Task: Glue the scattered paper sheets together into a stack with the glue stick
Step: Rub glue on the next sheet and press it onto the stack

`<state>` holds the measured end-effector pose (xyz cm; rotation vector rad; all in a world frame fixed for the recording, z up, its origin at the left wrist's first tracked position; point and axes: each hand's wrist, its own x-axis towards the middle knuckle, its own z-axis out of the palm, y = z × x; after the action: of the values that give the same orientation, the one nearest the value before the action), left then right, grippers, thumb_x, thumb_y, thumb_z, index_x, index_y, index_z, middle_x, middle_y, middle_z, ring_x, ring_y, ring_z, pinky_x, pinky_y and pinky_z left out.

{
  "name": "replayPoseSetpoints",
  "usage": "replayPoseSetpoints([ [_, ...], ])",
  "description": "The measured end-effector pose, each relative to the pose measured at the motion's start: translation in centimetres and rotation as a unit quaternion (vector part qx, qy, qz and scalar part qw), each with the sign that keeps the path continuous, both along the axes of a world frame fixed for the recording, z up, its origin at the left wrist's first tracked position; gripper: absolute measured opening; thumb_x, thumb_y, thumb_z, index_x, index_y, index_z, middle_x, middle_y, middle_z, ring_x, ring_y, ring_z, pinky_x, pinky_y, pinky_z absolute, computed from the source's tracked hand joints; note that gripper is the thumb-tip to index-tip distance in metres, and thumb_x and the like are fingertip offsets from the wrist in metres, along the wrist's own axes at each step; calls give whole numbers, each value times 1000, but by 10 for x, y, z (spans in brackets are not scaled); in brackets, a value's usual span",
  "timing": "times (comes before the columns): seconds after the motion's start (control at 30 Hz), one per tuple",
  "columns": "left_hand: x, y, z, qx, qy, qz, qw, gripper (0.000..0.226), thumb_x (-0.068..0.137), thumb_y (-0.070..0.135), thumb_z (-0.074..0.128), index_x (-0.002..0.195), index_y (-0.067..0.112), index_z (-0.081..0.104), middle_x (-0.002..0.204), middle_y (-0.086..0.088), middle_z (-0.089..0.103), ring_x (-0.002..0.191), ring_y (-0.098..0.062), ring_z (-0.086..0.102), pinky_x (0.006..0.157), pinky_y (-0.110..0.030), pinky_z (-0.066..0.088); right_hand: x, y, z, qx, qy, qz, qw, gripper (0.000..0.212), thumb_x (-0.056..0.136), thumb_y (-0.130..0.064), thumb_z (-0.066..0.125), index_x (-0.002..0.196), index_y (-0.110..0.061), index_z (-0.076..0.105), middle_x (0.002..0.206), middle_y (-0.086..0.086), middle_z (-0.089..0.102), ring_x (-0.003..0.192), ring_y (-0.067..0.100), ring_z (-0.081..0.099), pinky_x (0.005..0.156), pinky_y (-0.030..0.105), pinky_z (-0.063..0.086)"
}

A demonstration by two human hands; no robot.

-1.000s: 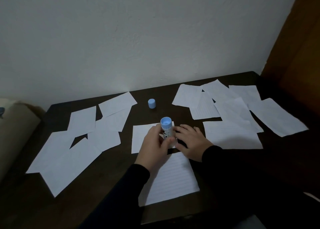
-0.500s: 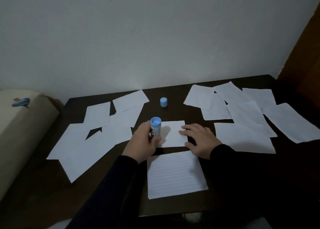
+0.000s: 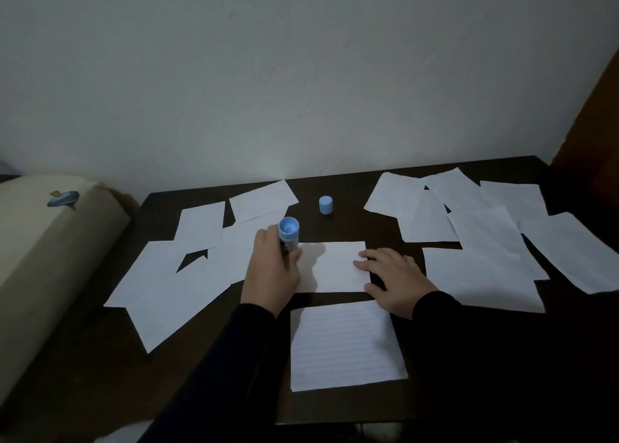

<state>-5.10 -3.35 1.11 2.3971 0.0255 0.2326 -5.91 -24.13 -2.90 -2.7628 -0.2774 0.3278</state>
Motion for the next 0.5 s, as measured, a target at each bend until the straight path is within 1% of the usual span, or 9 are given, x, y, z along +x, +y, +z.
replayPoseSetpoints([
  [0.07,4,-12,1,-65,-9,4,998,27,91,15,62,111,22,45,107,5,47,96,-10,51,84,-22,42,0,1,0,0,-1,-2,1000,48,98,-34,44,146,-32,36,155,-13,22,145,14,11,118,49,11],
  [0.13,14,-25,0,-89,-1,-13,996,26,90,17,63,107,26,45,105,6,49,96,-9,51,82,-21,40,1,2,2,19,-20,-7,1000,48,99,-38,43,146,-33,34,156,-13,21,144,13,11,118,49,13],
  [0.2,25,-39,-3,-99,6,-28,995,28,89,19,64,111,25,47,106,7,51,99,-7,52,82,-20,38,2,4,4,35,-47,-13,998,55,98,-45,42,149,-33,25,158,-13,14,146,14,5,118,46,13],
  [0.27,36,-53,-4,-104,11,-41,994,33,89,18,64,117,22,49,110,6,52,100,-5,50,85,-20,39,5,5,4,12,-52,-15,998,62,97,-50,40,151,-32,17,160,-13,7,147,15,-2,118,45,11],
  [0.33,43,-66,-4,-102,16,-49,993,33,89,18,64,118,21,48,112,6,51,101,-4,48,86,-21,39,8,4,3,-24,-13,-14,1000,62,97,-51,39,152,-31,17,160,-13,5,148,17,-4,118,48,9],
  [0.4,47,-76,-8,-102,22,-56,993,30,90,18,64,116,22,48,112,5,51,100,-4,47,87,-21,40,11,2,3,-40,21,-12,999,61,97,-51,38,152,-30,19,160,-12,7,148,19,-1,119,50,9],
  [0.5,48,-83,-17,-94,36,-65,993,27,91,18,62,114,21,48,114,1,52,99,-4,47,89,-23,41,14,0,6,-41,17,-11,999,62,96,-52,41,151,-29,23,160,-12,12,148,19,4,118,49,13],
])
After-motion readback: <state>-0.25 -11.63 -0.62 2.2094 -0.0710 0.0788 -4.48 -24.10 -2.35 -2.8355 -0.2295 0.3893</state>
